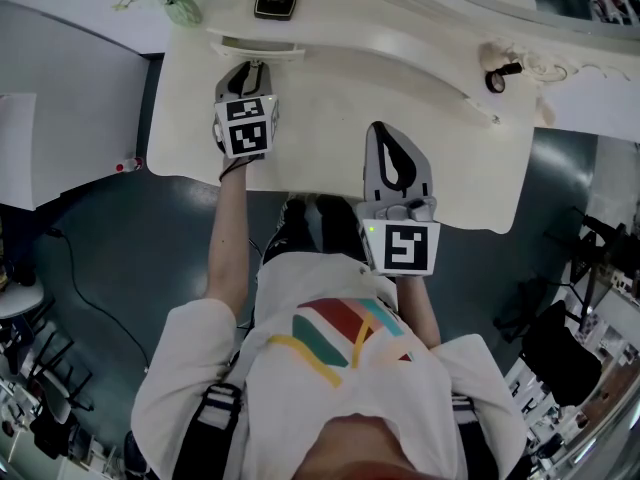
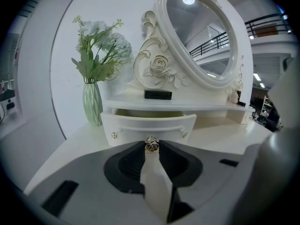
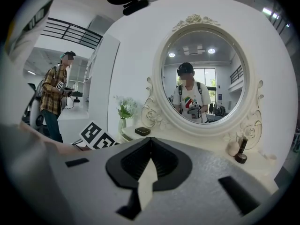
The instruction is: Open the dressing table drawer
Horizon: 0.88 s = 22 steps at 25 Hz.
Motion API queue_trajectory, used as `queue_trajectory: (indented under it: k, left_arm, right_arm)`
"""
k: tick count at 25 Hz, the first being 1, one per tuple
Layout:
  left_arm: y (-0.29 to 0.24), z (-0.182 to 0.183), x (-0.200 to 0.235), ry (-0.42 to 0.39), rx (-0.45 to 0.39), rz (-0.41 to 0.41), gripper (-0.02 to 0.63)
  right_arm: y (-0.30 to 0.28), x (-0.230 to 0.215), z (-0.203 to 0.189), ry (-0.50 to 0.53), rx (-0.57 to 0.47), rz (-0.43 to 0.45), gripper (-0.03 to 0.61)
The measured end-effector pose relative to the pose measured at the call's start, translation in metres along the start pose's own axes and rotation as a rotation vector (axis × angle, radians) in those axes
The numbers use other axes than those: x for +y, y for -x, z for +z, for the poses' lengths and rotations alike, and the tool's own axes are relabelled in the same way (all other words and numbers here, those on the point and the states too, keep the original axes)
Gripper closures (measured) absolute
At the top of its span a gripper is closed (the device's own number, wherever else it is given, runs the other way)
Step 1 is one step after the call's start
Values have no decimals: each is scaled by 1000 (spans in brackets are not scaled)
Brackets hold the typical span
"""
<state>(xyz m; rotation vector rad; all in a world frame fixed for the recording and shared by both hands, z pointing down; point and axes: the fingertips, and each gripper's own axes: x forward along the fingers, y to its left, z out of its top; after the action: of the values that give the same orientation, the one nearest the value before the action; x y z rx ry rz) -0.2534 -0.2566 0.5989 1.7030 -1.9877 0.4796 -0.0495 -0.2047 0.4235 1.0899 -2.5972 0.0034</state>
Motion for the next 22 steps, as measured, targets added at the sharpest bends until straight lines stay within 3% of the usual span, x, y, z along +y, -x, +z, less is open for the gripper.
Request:
queue_trajectory:
  k: [22]
  left_arm:
    - [21, -16, 1, 0, -4, 14, 523]
  right_arm:
    - [8, 12, 5, 10, -24, 23, 578]
